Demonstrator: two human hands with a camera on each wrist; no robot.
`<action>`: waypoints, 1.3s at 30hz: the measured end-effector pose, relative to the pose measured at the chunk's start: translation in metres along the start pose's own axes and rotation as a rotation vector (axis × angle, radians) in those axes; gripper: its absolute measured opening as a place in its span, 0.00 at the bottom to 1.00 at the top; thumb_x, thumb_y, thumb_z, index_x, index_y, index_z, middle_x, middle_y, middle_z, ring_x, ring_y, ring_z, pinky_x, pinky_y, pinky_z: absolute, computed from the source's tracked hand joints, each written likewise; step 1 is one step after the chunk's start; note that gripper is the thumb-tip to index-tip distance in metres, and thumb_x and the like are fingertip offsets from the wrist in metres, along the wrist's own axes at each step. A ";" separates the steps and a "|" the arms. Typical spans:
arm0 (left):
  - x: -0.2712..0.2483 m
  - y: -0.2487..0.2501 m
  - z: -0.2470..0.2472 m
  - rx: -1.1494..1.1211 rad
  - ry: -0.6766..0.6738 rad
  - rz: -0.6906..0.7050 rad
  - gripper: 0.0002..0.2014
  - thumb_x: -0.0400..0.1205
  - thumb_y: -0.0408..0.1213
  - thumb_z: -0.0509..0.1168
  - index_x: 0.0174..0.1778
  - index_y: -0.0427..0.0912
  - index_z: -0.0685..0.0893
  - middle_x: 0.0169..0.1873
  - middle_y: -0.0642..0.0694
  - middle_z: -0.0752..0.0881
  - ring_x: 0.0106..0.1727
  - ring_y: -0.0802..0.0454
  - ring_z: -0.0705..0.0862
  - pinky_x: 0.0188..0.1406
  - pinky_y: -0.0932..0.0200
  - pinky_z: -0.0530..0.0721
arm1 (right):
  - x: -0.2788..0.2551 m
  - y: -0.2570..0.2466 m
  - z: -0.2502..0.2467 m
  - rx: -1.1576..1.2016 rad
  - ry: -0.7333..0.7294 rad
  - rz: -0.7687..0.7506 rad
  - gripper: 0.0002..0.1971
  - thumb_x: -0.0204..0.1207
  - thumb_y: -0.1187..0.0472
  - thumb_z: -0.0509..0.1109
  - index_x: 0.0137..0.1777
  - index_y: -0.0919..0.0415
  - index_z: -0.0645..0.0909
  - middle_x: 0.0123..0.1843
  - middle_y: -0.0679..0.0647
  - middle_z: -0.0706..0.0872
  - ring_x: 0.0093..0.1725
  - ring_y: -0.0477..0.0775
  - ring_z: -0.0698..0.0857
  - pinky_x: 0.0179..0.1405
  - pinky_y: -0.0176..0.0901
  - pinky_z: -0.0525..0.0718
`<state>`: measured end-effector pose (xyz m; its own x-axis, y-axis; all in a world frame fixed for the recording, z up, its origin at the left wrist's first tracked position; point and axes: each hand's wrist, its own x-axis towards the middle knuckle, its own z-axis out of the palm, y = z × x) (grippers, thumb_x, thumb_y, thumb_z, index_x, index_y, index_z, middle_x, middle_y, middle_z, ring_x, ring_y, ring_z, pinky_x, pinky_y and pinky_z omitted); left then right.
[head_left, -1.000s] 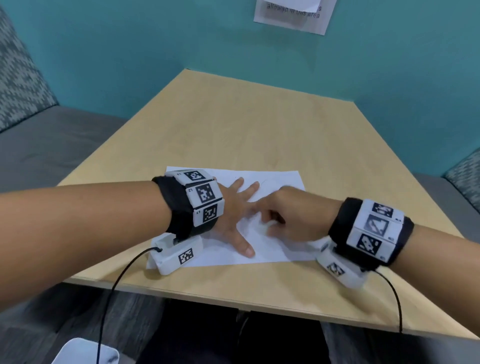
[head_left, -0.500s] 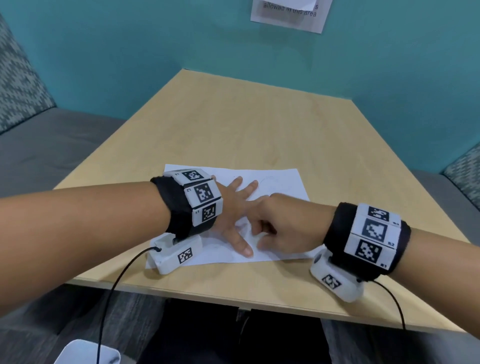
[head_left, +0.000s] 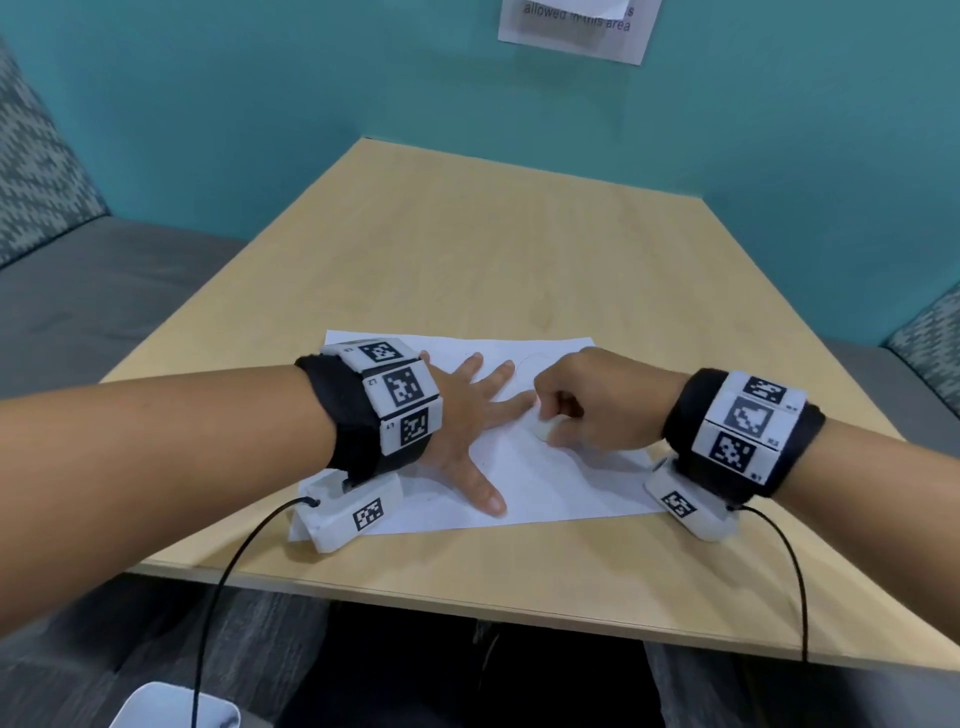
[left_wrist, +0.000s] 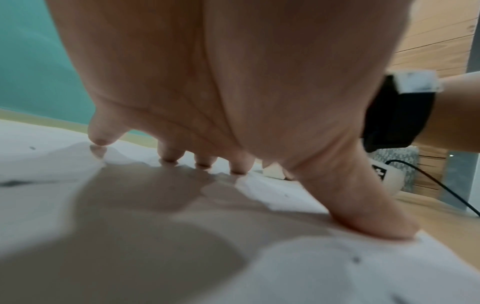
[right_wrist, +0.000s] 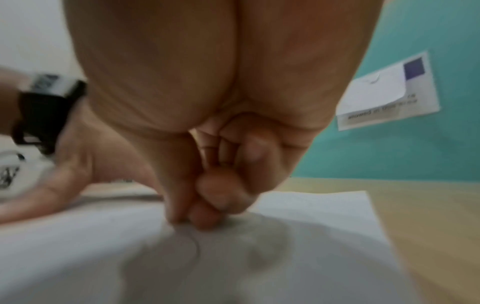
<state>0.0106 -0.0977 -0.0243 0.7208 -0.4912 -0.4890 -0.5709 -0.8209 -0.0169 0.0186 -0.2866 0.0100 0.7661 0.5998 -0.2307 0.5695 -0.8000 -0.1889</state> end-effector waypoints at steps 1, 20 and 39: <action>0.000 0.000 0.000 -0.001 0.001 0.000 0.62 0.67 0.78 0.66 0.83 0.65 0.28 0.85 0.50 0.28 0.86 0.38 0.32 0.75 0.15 0.47 | -0.002 0.000 0.000 0.020 -0.003 0.002 0.07 0.71 0.61 0.74 0.38 0.50 0.79 0.31 0.41 0.78 0.31 0.42 0.76 0.35 0.34 0.72; -0.002 -0.002 -0.002 -0.004 -0.028 0.004 0.64 0.66 0.78 0.67 0.83 0.63 0.26 0.84 0.51 0.25 0.86 0.40 0.30 0.75 0.16 0.43 | -0.012 -0.004 0.007 0.035 -0.065 -0.023 0.07 0.69 0.58 0.76 0.39 0.53 0.79 0.33 0.46 0.83 0.32 0.44 0.77 0.33 0.35 0.75; -0.003 -0.003 -0.005 -0.030 -0.051 0.025 0.65 0.67 0.75 0.69 0.82 0.64 0.26 0.84 0.51 0.24 0.85 0.41 0.28 0.75 0.17 0.37 | -0.025 -0.018 0.013 0.082 -0.090 -0.044 0.05 0.71 0.59 0.72 0.43 0.58 0.81 0.37 0.51 0.86 0.32 0.45 0.76 0.33 0.35 0.76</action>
<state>0.0123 -0.0949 -0.0179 0.6850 -0.4970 -0.5327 -0.5761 -0.8171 0.0214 -0.0148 -0.2863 0.0063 0.7091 0.6362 -0.3041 0.5729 -0.7712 -0.2774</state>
